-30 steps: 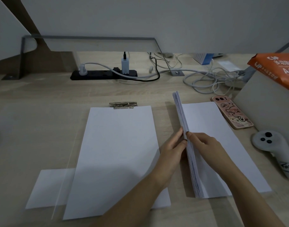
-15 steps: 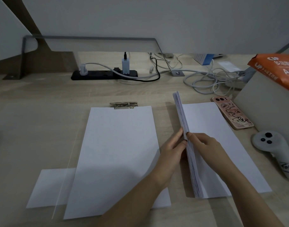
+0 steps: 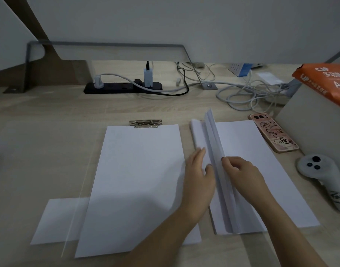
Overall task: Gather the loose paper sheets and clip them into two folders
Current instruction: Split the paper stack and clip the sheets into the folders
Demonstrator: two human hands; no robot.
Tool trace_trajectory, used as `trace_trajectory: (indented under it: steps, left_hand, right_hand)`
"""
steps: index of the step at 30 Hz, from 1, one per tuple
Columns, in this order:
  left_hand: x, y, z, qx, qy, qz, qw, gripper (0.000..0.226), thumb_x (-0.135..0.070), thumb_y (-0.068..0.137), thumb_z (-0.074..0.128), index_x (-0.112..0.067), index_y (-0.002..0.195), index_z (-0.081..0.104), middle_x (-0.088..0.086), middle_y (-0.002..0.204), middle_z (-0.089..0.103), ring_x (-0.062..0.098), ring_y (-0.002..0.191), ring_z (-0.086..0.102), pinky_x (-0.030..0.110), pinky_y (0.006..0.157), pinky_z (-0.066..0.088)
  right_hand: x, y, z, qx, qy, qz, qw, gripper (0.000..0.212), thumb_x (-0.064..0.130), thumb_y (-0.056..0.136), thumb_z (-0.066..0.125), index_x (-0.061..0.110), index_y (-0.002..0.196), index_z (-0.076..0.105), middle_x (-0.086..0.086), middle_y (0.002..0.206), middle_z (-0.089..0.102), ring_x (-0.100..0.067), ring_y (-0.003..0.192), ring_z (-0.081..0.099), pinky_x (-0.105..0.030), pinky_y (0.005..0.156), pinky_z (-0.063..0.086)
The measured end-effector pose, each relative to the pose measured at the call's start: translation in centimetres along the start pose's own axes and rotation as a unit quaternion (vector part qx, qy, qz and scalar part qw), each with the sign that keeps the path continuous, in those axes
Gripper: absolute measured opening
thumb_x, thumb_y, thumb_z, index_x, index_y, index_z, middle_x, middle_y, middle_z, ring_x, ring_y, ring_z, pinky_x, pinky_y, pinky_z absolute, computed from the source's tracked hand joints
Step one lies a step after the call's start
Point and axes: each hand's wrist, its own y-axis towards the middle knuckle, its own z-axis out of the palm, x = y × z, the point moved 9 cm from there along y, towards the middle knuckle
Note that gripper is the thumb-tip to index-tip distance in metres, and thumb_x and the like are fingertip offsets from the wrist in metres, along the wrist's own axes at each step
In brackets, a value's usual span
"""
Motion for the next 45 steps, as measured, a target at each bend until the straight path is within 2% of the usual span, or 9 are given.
trace_trajectory:
  steps: [3,6,9,14,21,26,31,39,45]
  left_hand:
    - [-0.4,0.3,0.7,0.013,0.005,-0.021,1.000,0.046,-0.019,0.099,0.039,-0.025,0.143,0.030,-0.010,0.146,0.034,0.002,0.132,0.035,0.011,0.103,0.030]
    - [0.7,0.9,1.9,0.077,-0.022,-0.118,0.990,0.025,-0.036,0.097,0.038,-0.024,0.118,0.045,-0.007,0.111,0.055,-0.003,0.092,0.050,0.018,0.083,0.043]
    - [2.1,1.7,2.0,0.086,-0.013,-0.178,0.980,0.046,-0.051,0.090,0.039,-0.018,0.119,0.051,0.006,0.118,0.061,0.018,0.104,0.060,0.037,0.093,0.050]
    - [2.5,2.8,2.0,0.086,0.084,-0.181,0.976,0.032,-0.026,0.093,0.043,-0.012,0.120,0.052,0.013,0.115,0.063,0.030,0.103,0.063,0.043,0.089,0.054]
    - [-0.9,1.6,-1.1,0.071,-0.004,-0.078,0.994,0.034,-0.011,0.095,0.041,-0.015,0.128,0.047,0.003,0.125,0.058,0.019,0.111,0.056,0.027,0.088,0.044]
    - [-4.1,0.0,-7.0,0.052,-0.080,0.000,0.995,0.027,-0.009,0.097,0.043,-0.024,0.117,0.052,-0.011,0.101,0.062,0.001,0.086,0.060,0.011,0.070,0.049]
    - [-3.9,-1.7,-14.5,-0.063,-0.085,0.012,0.994,0.021,-0.016,0.097,0.046,-0.025,0.114,0.053,-0.011,0.103,0.063,0.007,0.094,0.061,0.016,0.080,0.048]
    - [-0.5,-5.8,-28.8,-0.245,-0.012,-0.006,0.969,0.025,-0.024,0.094,0.050,-0.014,0.114,0.060,-0.001,0.114,0.066,0.017,0.107,0.061,0.038,0.098,0.046]
    - [1.3,-9.2,-39.4,-0.375,0.022,-0.007,0.927,0.015,-0.014,0.092,0.047,-0.014,0.100,0.060,0.002,0.096,0.063,0.017,0.085,0.059,0.030,0.077,0.046]
  right_hand:
    - [0.0,0.1,0.2,-0.002,-0.011,-0.003,1.000,0.033,0.031,0.096,0.041,0.016,0.111,0.065,0.000,0.126,0.060,-0.008,0.094,0.048,-0.023,0.081,0.036]
    - [0.2,0.0,0.4,0.003,-0.020,-0.009,1.000,0.037,0.035,0.097,0.038,0.017,0.116,0.063,0.000,0.126,0.060,-0.006,0.094,0.048,-0.022,0.079,0.036]
    - [0.2,-0.1,0.3,0.009,-0.012,-0.002,1.000,0.046,0.038,0.099,0.028,0.015,0.115,0.064,-0.004,0.126,0.060,-0.011,0.094,0.049,-0.023,0.076,0.033]
    - [-0.4,0.0,0.5,0.020,-0.002,0.011,1.000,0.040,0.034,0.100,0.030,0.018,0.122,0.060,-0.002,0.132,0.058,-0.014,0.108,0.052,-0.025,0.088,0.036]
    - [-1.6,-0.1,-5.7,-0.104,0.038,0.002,0.994,0.046,0.027,0.093,0.050,0.017,0.137,0.043,-0.007,0.140,0.046,-0.024,0.127,0.045,-0.041,0.106,0.035]
    - [-1.9,0.0,-7.0,-0.067,0.220,0.053,0.972,0.049,0.042,0.085,0.059,0.024,0.129,0.051,0.006,0.121,0.060,-0.017,0.105,0.060,-0.041,0.095,0.044]
    - [4.7,-1.0,-1.2,0.109,0.370,0.008,0.923,0.022,0.022,0.093,0.048,0.018,0.110,0.062,0.004,0.096,0.075,-0.012,0.085,0.072,-0.025,0.067,0.059]
    - [15.0,-3.6,9.0,0.179,0.341,-0.070,0.920,0.027,0.016,0.093,0.050,0.022,0.119,0.058,-0.003,0.114,0.069,-0.024,0.101,0.067,-0.043,0.091,0.051]
    - [18.2,-5.7,17.2,0.229,0.353,-0.025,0.907,0.024,0.018,0.091,0.053,0.019,0.114,0.062,-0.006,0.108,0.071,-0.028,0.094,0.068,-0.040,0.079,0.055]
